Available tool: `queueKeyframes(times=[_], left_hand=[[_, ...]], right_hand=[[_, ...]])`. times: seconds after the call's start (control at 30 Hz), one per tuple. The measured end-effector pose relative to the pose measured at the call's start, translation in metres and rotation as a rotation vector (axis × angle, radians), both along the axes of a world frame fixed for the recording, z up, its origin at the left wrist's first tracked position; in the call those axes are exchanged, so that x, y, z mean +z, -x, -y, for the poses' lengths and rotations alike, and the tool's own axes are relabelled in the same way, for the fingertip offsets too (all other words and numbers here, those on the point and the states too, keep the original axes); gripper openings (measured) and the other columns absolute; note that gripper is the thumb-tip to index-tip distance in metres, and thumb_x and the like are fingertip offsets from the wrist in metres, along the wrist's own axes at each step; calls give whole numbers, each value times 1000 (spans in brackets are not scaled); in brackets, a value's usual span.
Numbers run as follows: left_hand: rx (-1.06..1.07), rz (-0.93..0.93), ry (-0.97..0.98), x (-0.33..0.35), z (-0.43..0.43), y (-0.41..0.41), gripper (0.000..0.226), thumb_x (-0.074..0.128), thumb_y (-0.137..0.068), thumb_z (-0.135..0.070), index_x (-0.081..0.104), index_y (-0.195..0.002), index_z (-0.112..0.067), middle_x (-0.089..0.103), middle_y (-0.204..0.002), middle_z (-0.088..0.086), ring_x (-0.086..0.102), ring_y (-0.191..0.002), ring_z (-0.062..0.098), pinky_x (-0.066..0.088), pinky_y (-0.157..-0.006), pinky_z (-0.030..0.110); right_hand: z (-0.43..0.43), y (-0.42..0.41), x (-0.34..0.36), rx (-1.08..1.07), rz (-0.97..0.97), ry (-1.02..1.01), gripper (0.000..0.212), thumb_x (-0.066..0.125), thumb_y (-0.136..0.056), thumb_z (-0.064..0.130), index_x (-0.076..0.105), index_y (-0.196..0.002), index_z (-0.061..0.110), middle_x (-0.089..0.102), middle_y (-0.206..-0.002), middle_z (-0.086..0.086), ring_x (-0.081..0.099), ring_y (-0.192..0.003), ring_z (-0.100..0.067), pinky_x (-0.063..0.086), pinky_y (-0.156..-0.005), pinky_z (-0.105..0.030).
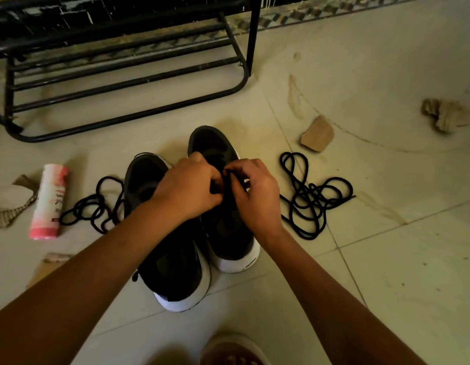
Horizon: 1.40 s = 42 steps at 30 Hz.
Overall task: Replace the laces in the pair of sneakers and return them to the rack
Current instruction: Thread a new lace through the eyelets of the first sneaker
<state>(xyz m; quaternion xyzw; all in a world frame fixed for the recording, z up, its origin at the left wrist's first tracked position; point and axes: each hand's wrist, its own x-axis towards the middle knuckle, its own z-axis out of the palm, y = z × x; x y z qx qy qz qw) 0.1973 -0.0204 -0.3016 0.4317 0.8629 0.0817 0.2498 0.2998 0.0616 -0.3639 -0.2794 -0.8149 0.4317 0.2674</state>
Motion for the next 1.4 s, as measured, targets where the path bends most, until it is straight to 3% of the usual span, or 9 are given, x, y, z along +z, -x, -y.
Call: queueKeyframes(times=[0.17,0.33,0.57,0.67,0.77,0.93,1.17,1.3,1.4], left_hand=[[-47,-489,146,-8,-8,-26,38,54,-83,-44,60,-112,-20,42,-121,7,42,-114,27,38,-92,40],[-37,-515,190,-14,-12,-33,40,57,-83,-35,56,-117,-14,37,-122,10,38,-116,30,36,-94,42],[212,-12,-94,-4,-10,-4,15,62,-88,-28,69,-93,-15,49,-113,7,51,-96,18,41,-77,28],[471,304,-209,1,-9,16,18,51,-95,-27,63,-89,-15,61,-96,4,57,-87,16,42,-75,30],[682,621,-335,5,-3,30,20,45,-98,-21,55,-81,-18,64,-88,3,63,-78,13,49,-74,29],[751,741,-467,16,0,33,16,51,-95,-16,60,-82,-15,54,-67,-1,56,-45,1,56,-58,21],[714,857,-585,64,-6,42,22,44,-98,-15,65,-93,-15,68,-68,-6,63,-59,5,58,-67,24],[765,1124,-635,77,-15,30,26,37,-100,-13,62,-105,-12,71,-74,-4,70,-73,7,58,-65,23],[838,1296,-696,85,-22,21,25,38,-99,-10,59,-110,-5,72,-85,3,72,-83,13,59,-67,27]], right_hand=[[-2,-2,-2,-24,-61,92,17,54,-86,9,66,-96,16,66,-93,2,62,-84,-9,53,-76,-30],[-5,-3,-1,-10,-60,192,20,55,-87,3,67,-95,16,67,-92,6,63,-88,-5,53,-81,-29],[-5,-6,-5,34,-118,206,23,51,-84,1,63,-96,17,64,-96,2,61,-92,-8,50,-81,-23],[-4,-7,-6,50,-120,159,25,52,-82,-5,63,-92,16,60,-97,0,55,-93,1,42,-82,-11],[-6,-10,-8,89,-116,137,24,53,-80,-9,64,-86,11,57,-98,-3,53,-95,3,42,-84,-11],[-7,-13,-6,124,-57,102,22,58,-78,-5,69,-87,12,54,-105,0,53,-100,-2,45,-87,-14],[-2,-12,8,91,-146,274,19,53,-72,18,69,-82,17,54,-105,2,52,-103,2,43,-88,-14],[2,-7,26,108,-241,276,18,67,-79,26,69,-91,12,65,-91,-3,55,-72,-5,41,-64,-12],[8,-1,37,228,-113,319,27,77,-76,29,68,-98,16,69,-89,6,49,-54,-6,40,-53,-14]])
